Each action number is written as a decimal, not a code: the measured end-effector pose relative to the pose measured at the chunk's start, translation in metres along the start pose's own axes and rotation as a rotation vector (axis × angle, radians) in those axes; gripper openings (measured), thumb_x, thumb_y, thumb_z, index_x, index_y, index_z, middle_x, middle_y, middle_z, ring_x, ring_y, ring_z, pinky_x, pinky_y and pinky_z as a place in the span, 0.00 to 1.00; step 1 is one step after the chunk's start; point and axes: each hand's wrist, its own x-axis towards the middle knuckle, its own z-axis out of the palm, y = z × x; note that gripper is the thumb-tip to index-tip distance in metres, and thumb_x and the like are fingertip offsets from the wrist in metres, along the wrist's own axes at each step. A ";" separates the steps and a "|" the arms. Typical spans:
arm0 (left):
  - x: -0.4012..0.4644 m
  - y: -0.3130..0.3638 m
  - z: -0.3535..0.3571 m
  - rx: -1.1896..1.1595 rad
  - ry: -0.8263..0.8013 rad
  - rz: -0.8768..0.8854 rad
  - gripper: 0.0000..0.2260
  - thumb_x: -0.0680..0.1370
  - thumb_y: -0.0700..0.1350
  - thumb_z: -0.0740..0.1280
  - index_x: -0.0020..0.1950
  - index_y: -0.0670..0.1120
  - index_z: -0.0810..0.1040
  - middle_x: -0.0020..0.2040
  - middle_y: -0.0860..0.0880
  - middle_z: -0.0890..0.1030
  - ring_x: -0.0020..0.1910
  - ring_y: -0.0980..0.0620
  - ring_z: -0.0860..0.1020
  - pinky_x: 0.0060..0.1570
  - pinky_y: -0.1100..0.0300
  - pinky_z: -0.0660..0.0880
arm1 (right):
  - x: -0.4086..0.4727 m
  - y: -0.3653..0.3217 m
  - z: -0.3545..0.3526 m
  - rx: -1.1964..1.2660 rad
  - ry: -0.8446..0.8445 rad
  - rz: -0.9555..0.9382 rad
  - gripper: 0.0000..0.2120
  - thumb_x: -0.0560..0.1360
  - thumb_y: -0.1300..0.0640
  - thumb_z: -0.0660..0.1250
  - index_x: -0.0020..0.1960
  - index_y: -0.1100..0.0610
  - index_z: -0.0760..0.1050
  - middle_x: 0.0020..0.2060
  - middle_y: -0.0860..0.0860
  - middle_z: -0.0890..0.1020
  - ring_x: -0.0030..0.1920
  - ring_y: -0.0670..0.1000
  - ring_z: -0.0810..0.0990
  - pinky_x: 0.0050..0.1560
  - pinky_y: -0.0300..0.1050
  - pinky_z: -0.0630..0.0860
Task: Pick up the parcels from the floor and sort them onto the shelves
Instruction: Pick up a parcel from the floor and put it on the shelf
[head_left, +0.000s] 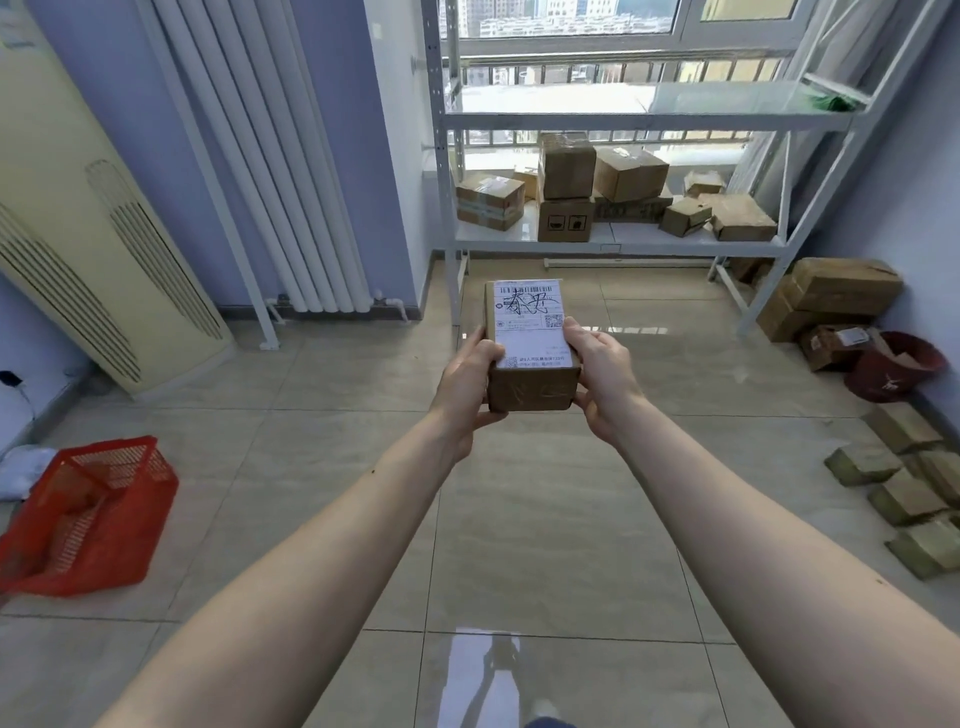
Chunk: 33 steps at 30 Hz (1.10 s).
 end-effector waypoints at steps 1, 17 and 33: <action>0.015 0.003 -0.001 0.000 -0.003 -0.005 0.18 0.78 0.49 0.59 0.66 0.59 0.76 0.54 0.52 0.82 0.51 0.48 0.79 0.53 0.50 0.78 | 0.014 -0.001 0.003 0.000 0.005 0.000 0.20 0.77 0.49 0.68 0.61 0.62 0.75 0.49 0.54 0.85 0.42 0.51 0.84 0.44 0.50 0.81; 0.249 0.083 0.013 -0.009 0.023 0.018 0.22 0.78 0.51 0.59 0.73 0.59 0.69 0.60 0.51 0.82 0.53 0.49 0.80 0.44 0.55 0.77 | 0.248 -0.073 0.055 -0.051 -0.029 -0.040 0.14 0.78 0.49 0.67 0.56 0.58 0.74 0.52 0.57 0.84 0.47 0.54 0.84 0.49 0.53 0.81; 0.504 0.168 -0.031 0.023 -0.027 0.065 0.18 0.80 0.50 0.59 0.69 0.60 0.73 0.56 0.52 0.83 0.50 0.52 0.80 0.46 0.55 0.79 | 0.485 -0.122 0.158 -0.001 0.018 -0.056 0.16 0.78 0.51 0.66 0.61 0.60 0.76 0.51 0.57 0.85 0.43 0.51 0.85 0.41 0.46 0.80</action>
